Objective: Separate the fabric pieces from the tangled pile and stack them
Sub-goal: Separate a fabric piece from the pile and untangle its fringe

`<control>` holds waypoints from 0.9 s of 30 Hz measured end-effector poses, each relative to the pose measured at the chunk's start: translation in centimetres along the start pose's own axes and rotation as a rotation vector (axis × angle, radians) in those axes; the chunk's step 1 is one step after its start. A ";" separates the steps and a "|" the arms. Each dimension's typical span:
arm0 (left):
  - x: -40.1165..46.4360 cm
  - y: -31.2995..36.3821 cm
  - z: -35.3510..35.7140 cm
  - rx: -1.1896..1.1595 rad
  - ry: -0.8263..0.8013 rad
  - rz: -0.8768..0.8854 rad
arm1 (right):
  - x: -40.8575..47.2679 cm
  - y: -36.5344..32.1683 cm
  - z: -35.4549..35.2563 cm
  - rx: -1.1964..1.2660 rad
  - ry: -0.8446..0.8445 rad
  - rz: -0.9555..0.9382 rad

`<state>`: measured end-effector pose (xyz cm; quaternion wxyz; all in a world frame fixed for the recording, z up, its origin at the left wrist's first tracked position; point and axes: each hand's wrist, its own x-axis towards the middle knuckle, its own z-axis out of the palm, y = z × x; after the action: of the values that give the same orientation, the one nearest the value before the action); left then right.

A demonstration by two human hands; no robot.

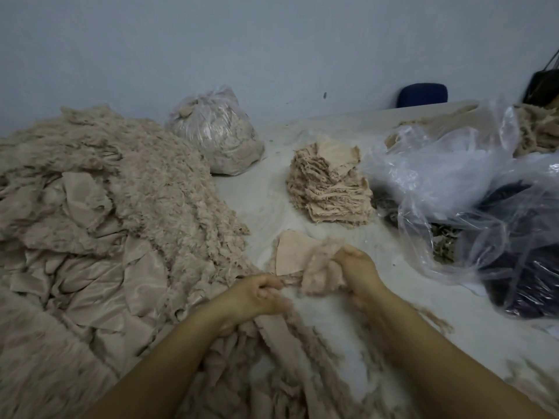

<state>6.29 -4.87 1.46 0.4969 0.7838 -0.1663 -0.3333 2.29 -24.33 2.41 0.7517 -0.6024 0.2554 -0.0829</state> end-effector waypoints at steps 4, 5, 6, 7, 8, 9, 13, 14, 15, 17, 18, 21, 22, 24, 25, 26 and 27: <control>1.0 1.7 1.3 -0.126 0.099 0.090 | -0.7 0.3 1.8 -0.256 -0.185 -0.027; 1.4 2.0 2.0 -0.176 0.169 0.135 | -1.0 0.4 2.3 -0.258 -0.216 -0.038; 2.0 2.1 2.5 -0.238 0.252 0.184 | -1.2 0.4 2.7 -0.257 -0.232 -0.054; 2.5 2.3 2.8 -0.284 0.343 0.221 | -1.2 0.3 2.9 -0.252 -0.227 -0.073; 2.9 2.2 2.9 -0.313 0.434 0.235 | -1.1 0.4 2.9 -0.233 -0.204 -0.089; 3.2 2.2 2.8 -0.343 0.501 0.233 | -0.9 0.4 2.7 -0.194 -0.178 -0.091; 4.2 1.7 2.0 -0.321 0.685 0.256 | 0.1 1.0 1.9 -0.058 -0.090 -0.100; 4.5 1.7 1.8 -0.303 0.696 0.257 | 0.5 1.2 1.7 -0.040 -0.059 -0.116; 5.0 1.7 1.7 -0.276 0.707 0.254 | 0.9 1.4 1.7 -0.033 -0.027 -0.140; 6.2 1.9 1.1 -0.163 0.744 0.261 | 1.9 1.7 1.6 -0.075 0.052 -0.213; 6.8 2.1 0.8 -0.078 0.766 0.269 | 2.5 1.7 1.6 -0.123 0.098 -0.261; 8.4 2.6 -0.5 0.165 0.766 0.230 | 4.2 1.3 1.1 -0.337 0.208 -0.390; 8.8 2.6 -0.8 0.179 0.724 0.196 | 4.7 1.2 0.9 -0.444 0.214 -0.400; 8.6 2.8 -1.1 0.162 0.641 0.172 | 4.9 1.1 0.4 -0.692 0.208 -0.347; 8.1 2.9 -1.3 0.187 0.621 0.224 | 4.6 1.1 0.2 -0.772 0.213 -0.348; 7.1 3.3 -1.5 0.247 0.604 0.301 | 4.0 1.1 0.3 -0.788 0.216 -0.407; 5.8 3.5 -1.8 0.281 0.549 0.389 | 3.2 1.2 0.5 -0.745 0.191 -0.517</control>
<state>11.96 -8.68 2.98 0.4646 0.8585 -0.2166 0.0163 5.04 -24.92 0.46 0.4118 -0.8650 0.1772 -0.2252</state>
